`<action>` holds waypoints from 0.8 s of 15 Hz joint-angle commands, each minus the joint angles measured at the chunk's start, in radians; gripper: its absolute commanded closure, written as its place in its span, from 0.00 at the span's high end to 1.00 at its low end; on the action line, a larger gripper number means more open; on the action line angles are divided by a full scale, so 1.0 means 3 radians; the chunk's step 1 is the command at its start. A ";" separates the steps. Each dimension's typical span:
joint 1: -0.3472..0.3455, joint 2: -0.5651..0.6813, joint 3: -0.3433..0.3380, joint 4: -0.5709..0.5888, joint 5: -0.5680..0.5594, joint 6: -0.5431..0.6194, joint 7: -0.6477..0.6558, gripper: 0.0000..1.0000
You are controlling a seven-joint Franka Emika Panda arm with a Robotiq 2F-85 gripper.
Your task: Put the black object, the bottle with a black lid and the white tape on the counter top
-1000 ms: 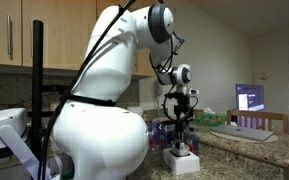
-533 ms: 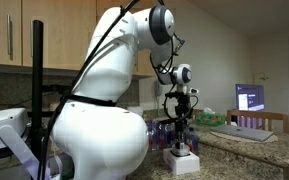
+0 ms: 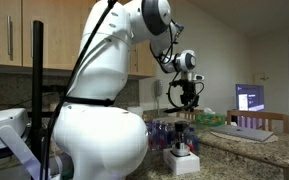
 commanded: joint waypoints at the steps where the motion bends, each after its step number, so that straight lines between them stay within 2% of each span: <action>1: -0.0231 -0.0305 -0.0147 -0.0295 -0.0047 -0.0212 -0.0109 0.17; 4: -0.0492 -0.0415 -0.0342 -0.0509 -0.0077 -0.0337 -0.0342 0.17; 8: -0.0777 -0.0329 -0.0548 -0.0916 -0.0093 -0.0046 -0.0658 0.17; 10: -0.0861 -0.0224 -0.0609 -0.1126 -0.0069 0.0147 -0.0662 0.17; 12: -0.0880 -0.0117 -0.0656 -0.1322 -0.0136 0.0345 -0.0363 0.17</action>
